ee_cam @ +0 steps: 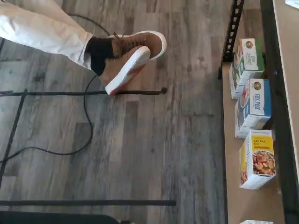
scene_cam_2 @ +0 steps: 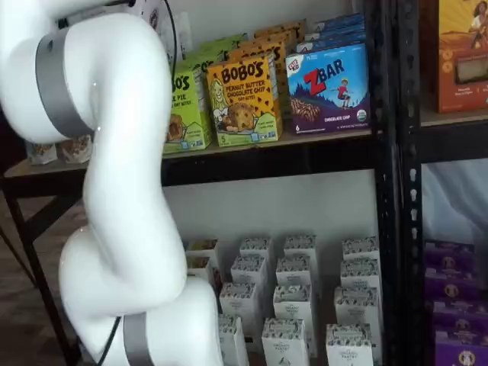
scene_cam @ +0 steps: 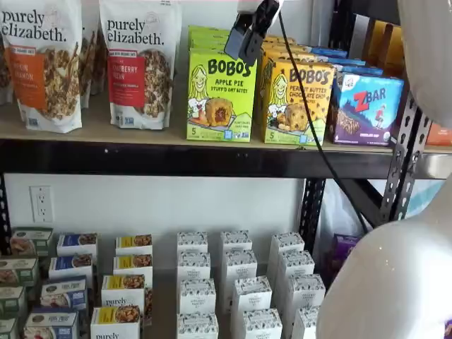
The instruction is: Pick the green box on the top shelf, the fourth from the left
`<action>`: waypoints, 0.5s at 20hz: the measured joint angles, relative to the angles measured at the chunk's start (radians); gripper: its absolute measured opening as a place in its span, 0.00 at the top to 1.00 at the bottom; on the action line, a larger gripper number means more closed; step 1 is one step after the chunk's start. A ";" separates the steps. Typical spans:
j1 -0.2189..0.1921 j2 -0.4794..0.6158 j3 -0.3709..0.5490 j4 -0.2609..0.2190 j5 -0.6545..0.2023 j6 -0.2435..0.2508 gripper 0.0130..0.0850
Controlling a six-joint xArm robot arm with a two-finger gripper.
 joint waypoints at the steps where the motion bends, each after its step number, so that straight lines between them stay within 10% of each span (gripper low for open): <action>1: 0.006 -0.006 0.006 -0.014 -0.013 0.002 0.00; 10: 0.014 -0.051 0.076 -0.049 -0.102 -0.009 0.00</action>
